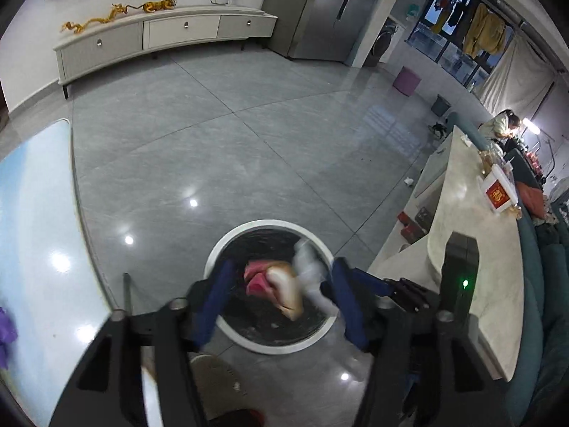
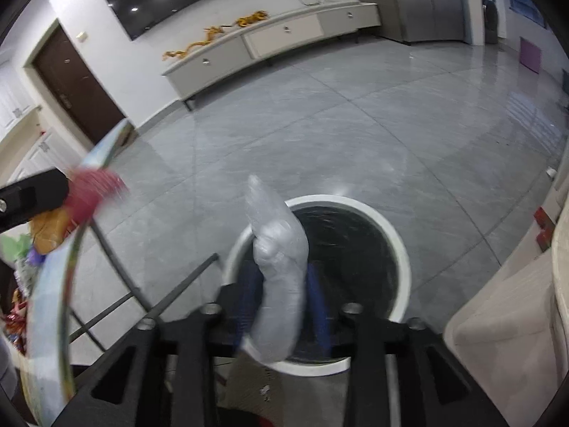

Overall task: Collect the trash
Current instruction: 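Open both tools to drop the items into the bin, then grasp the red chip bag with the left tool while the right tool grasps the purple bag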

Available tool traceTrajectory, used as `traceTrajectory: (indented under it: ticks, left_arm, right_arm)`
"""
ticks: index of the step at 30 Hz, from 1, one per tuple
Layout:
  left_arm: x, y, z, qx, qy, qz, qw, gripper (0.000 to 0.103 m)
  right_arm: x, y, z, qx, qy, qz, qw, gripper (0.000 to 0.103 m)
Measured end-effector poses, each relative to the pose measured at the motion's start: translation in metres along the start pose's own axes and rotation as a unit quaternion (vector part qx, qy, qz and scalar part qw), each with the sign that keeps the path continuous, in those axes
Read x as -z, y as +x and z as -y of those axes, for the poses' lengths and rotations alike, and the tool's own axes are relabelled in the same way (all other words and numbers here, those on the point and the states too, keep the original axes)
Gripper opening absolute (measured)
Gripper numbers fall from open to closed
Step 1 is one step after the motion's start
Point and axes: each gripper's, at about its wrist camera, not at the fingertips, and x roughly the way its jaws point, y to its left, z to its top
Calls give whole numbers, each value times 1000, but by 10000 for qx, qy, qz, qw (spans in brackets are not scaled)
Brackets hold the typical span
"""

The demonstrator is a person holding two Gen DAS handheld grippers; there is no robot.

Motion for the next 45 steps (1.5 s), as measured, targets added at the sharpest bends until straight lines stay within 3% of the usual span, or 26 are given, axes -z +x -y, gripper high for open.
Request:
traceTrajectory:
  ticks: [1,6,12,21,26,33,37,45]
  left_arm:
    - [-2,-1,-1,15,-28,16,10000,64]
    - [-1,-14,-7,-2,-91,112,9999,64]
    - [12,-52,-2,-379,106,478,9981,64]
    - [56,-139,-40,-917,33,1029,9905,64]
    - [101,-202,-84,-1431,-229,1458,9786,64]
    - [182,-278,-154,-2368,-910,1867,9491,65]
    - [224,-296,-185,-2690,-1246,1785,9382,65]
    - [258,-267,-214,-2680,-1654,1284,9404,65]
  right_arm:
    - [0,-1,3,31,65,32,10000,55]
    - [0,-9,8,138,195,80,9997,55]
    - [-5,-33,-3,-49,160,332,9993,55]
    - [-13,-88,-82,-538,-539,812,9938,55]
    - [-11,-106,-137,-800,-1058,910,9870,55]
    - [2,-100,-210,-1153,-1723,740,9755,55]
    - [14,-85,-247,-1305,-2058,555,9683,55]
    - [34,-50,-291,-1476,-2511,135,9566,55]
